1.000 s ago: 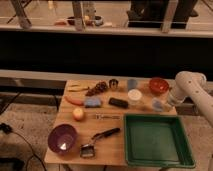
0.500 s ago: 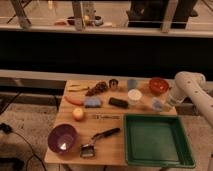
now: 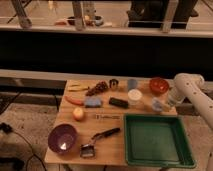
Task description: Wipe table surface with towel
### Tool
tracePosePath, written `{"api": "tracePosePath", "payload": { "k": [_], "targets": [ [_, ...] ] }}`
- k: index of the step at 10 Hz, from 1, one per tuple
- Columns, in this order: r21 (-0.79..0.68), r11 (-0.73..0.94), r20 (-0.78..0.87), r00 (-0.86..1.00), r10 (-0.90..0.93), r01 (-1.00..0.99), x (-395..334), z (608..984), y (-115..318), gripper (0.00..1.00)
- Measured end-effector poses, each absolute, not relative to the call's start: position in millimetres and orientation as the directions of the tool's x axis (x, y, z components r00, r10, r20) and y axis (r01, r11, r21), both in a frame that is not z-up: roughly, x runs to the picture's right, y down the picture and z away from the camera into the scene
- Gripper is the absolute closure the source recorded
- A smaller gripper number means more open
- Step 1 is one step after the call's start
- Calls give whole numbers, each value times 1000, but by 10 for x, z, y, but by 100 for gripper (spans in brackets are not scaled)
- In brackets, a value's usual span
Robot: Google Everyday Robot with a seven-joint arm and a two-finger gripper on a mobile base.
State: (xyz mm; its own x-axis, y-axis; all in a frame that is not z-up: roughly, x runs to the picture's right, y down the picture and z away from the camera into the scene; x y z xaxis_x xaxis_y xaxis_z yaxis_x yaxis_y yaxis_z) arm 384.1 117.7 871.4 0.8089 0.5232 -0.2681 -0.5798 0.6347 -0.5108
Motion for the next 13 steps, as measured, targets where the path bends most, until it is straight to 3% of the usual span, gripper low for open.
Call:
{"api": "tracePosePath", "payload": {
  "k": [13],
  "targets": [
    [-468, 657, -295, 805, 515, -591, 4108, 9087, 1058, 100]
  ]
}}
